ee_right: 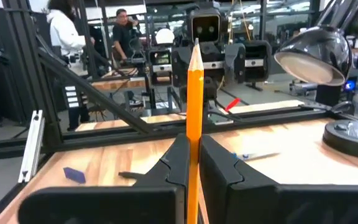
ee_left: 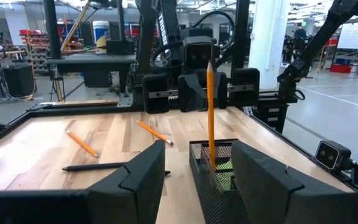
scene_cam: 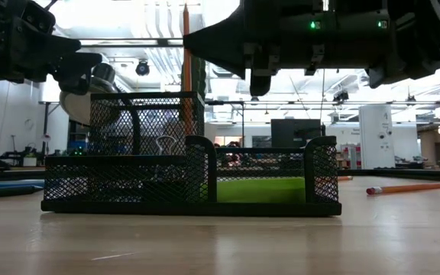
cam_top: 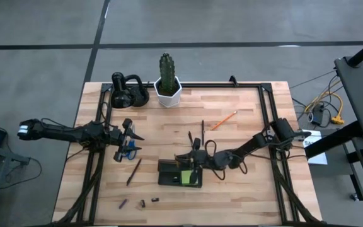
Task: Pick and place office supplies into organizer
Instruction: Put the middle yellow pencil into the desk organizer, then put the bottom yellow pencil into the desk organizer
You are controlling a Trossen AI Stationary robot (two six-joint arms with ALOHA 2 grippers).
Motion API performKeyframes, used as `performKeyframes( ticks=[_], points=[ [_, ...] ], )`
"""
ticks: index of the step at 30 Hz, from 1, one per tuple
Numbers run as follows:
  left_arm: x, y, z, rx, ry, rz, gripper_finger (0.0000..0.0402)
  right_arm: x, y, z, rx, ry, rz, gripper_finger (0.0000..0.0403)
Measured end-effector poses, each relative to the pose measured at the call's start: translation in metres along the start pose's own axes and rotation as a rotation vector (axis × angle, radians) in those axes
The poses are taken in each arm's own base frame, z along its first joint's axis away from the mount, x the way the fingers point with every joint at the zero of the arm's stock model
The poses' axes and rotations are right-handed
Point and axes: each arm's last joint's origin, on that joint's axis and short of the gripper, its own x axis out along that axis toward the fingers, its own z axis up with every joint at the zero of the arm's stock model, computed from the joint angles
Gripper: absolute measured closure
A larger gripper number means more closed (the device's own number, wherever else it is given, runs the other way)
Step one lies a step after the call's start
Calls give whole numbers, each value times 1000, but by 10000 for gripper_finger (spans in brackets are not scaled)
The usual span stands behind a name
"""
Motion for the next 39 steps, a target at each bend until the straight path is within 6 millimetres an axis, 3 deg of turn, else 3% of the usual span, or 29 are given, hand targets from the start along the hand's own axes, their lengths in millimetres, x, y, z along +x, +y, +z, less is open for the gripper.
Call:
performKeyframes(
  ticks=[24,39],
  points=[
    [0,0,0,0,0,0,232,5,-10,-7,2,86,40,388],
    [0,0,0,0,0,0,232,5,-10,-7,-29,85,38,339]
  ],
)
